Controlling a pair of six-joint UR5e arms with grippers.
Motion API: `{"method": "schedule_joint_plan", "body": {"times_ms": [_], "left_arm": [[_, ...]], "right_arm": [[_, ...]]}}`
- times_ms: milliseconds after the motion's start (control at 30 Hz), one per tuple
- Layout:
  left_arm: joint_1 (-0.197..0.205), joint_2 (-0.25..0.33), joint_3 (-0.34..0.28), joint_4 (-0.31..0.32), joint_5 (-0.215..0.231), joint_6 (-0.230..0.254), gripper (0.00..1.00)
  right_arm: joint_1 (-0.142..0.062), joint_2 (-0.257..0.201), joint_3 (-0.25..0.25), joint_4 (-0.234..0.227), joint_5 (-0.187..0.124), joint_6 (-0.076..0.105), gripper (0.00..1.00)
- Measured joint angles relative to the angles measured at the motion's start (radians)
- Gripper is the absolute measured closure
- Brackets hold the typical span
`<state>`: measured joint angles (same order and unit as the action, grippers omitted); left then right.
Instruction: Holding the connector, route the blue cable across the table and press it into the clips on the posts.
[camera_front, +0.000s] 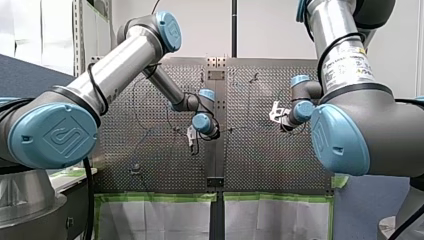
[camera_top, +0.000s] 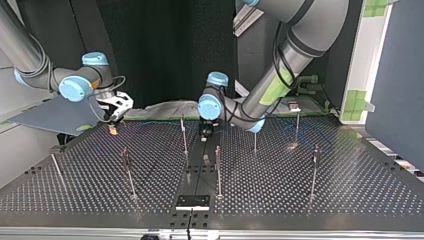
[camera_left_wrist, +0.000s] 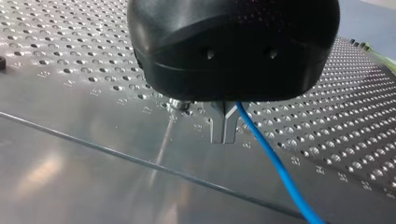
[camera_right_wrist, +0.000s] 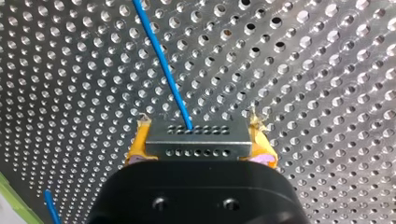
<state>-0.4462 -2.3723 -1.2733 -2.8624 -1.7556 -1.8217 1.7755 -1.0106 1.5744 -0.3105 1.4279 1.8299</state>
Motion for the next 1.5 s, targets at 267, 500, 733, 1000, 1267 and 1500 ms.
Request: {"method": "schedule_joint_plan", "body": {"times_ms": [267, 500, 733, 1000, 1267, 1500], "left_arm": [[-0.011, 0.008, 0.000, -0.034, -0.012, 0.002, 0.00], [-0.028, 0.016, -0.002, -0.090, -0.061, 0.032, 0.00], [-0.065, 0.054, -0.007, -0.149, -0.107, 0.034, 0.00], [-0.123, 0.073, -0.019, -0.212, -0.134, 0.025, 0.00], [-0.176, 0.111, -0.085, -0.209, -0.166, 0.014, 0.00], [-0.199, 0.167, -0.143, -0.170, -0.173, 0.007, 0.00]], "right_arm": [[-0.007, 0.000, -0.001, -0.001, -0.013, -0.012, 1.00], [-0.007, 0.000, -0.003, 0.000, -0.019, -0.031, 1.00], [-0.005, -0.001, -0.004, 0.004, -0.024, -0.036, 1.00], [0.005, -0.004, -0.007, 0.019, -0.024, -0.063, 1.00], [0.011, -0.006, -0.010, 0.029, -0.024, -0.078, 1.00], [0.021, -0.020, -0.010, 0.050, -0.026, -0.088, 1.00]]}}
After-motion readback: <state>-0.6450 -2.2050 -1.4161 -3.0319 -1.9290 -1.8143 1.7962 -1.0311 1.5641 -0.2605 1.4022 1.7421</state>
